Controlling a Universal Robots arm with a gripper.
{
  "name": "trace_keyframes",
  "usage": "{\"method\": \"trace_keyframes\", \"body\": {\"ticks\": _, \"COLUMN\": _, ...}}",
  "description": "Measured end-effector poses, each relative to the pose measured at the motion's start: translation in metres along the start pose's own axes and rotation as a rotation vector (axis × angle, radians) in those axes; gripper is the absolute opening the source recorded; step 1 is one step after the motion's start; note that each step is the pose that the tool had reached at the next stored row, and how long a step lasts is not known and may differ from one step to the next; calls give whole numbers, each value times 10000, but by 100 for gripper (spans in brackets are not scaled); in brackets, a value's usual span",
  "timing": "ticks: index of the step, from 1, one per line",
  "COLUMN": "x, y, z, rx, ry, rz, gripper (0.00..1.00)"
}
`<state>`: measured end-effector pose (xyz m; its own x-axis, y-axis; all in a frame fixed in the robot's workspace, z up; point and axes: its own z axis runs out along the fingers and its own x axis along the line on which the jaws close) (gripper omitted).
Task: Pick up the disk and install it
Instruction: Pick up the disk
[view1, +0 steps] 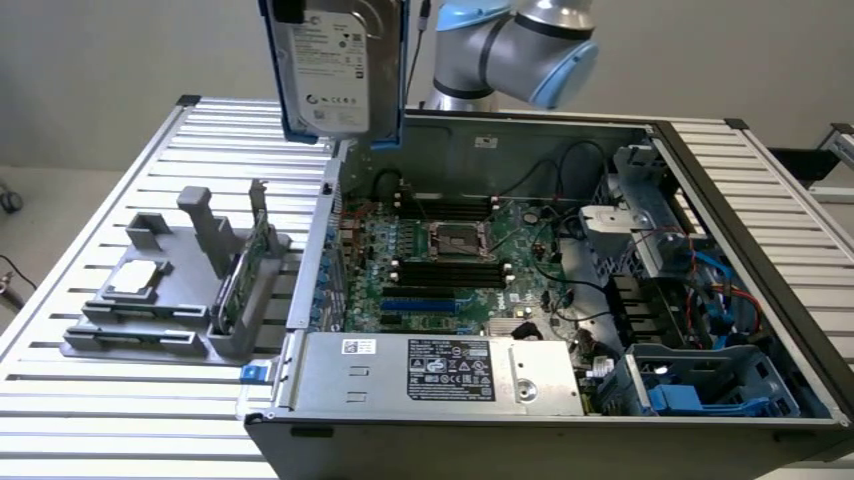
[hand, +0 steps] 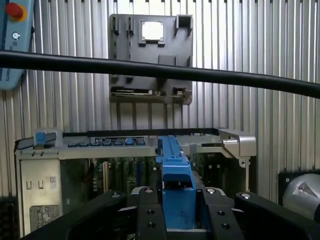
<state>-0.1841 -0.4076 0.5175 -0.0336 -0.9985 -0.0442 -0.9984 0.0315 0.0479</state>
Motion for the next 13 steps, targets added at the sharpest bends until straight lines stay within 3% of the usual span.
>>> {"method": "trace_keyframes", "body": {"ticks": 13, "x": 324, "y": -390, "z": 30, "rx": 0, "ry": 1, "rz": 0, "gripper": 33}}
